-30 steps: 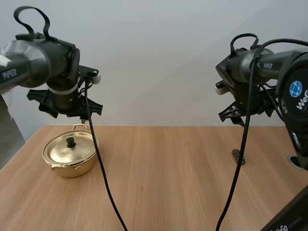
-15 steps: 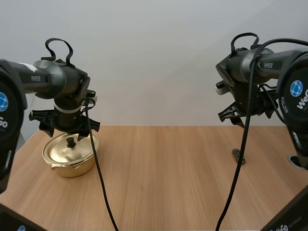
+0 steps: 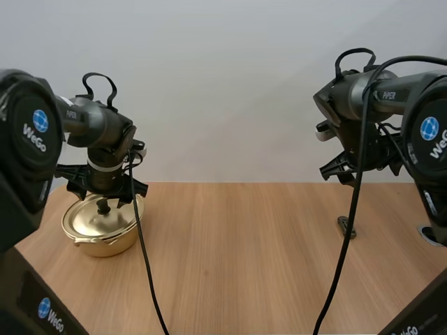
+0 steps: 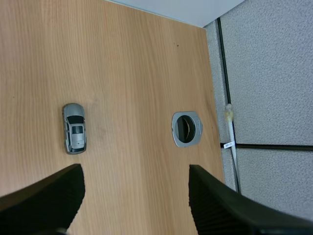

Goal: Open the pot, put the car inside, and close it

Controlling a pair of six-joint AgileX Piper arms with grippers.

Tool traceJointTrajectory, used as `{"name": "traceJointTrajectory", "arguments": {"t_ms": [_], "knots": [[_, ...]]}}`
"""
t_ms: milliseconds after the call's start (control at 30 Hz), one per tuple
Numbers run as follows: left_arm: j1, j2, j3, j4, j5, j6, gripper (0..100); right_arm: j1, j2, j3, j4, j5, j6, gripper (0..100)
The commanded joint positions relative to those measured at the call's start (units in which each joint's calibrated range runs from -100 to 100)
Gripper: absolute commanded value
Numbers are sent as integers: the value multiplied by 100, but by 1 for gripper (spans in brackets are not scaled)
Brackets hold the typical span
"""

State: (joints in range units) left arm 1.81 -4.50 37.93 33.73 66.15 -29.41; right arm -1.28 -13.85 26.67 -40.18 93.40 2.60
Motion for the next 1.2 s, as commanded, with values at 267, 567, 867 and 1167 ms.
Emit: {"name": "traceJointTrajectory", "arguments": {"t_ms": [267, 567, 867, 1167], "knots": [[9, 428, -2, -144, -55, 602, 100, 0, -5, -2, 2, -6, 5, 100], [9, 433, -2, -213, 90, 363, 1, 0, -5, -2, 2, -6, 5, 100], [9, 433, -324, 118, 124, 282, 1, 0, -5, -2, -13, -6, -5, 100], [9, -356, -1451, -119, 993, 353, 0, 0, -5, -2, 159, -517, -72, 100]]}}
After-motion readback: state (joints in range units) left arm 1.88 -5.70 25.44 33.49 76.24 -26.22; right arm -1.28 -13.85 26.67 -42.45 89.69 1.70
